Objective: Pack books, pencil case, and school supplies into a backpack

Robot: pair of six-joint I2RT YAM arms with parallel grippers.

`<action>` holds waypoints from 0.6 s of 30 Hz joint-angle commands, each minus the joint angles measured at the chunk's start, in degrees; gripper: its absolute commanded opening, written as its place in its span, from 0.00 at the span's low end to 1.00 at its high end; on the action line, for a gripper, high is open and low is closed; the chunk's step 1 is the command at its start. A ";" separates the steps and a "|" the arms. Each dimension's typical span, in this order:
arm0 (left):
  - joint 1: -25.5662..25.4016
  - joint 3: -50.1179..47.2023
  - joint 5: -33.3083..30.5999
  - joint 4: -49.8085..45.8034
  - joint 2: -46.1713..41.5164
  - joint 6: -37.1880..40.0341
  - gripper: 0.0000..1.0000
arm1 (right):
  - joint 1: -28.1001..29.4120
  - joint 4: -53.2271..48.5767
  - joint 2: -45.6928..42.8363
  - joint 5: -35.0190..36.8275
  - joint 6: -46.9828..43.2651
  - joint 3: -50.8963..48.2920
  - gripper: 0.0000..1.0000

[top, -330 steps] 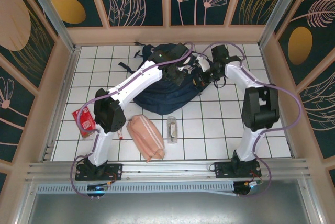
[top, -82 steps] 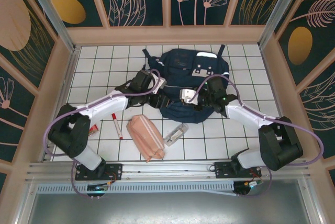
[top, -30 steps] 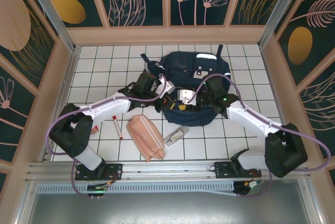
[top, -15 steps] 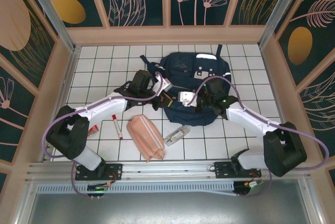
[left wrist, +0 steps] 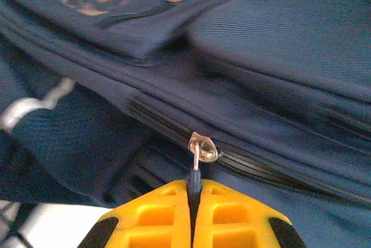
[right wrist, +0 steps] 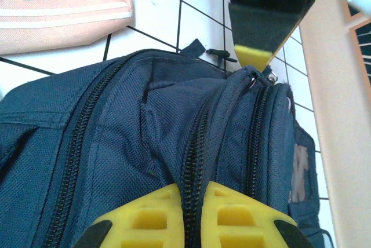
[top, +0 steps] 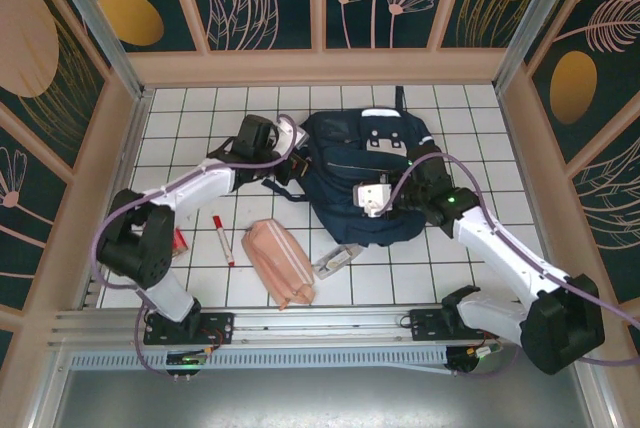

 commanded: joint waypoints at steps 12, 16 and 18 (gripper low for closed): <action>4.73 13.30 -13.52 -4.53 14.43 -8.25 0.15 | 0.23 4.38 -3.85 -1.58 4.63 -2.11 0.23; 4.73 8.73 -8.71 -3.13 8.26 -9.07 0.38 | -0.34 2.36 -3.32 -1.37 10.25 -2.10 0.46; 4.73 6.16 -6.87 -3.25 4.63 -9.76 0.40 | -0.49 -1.48 -3.04 -3.14 13.52 -1.35 0.49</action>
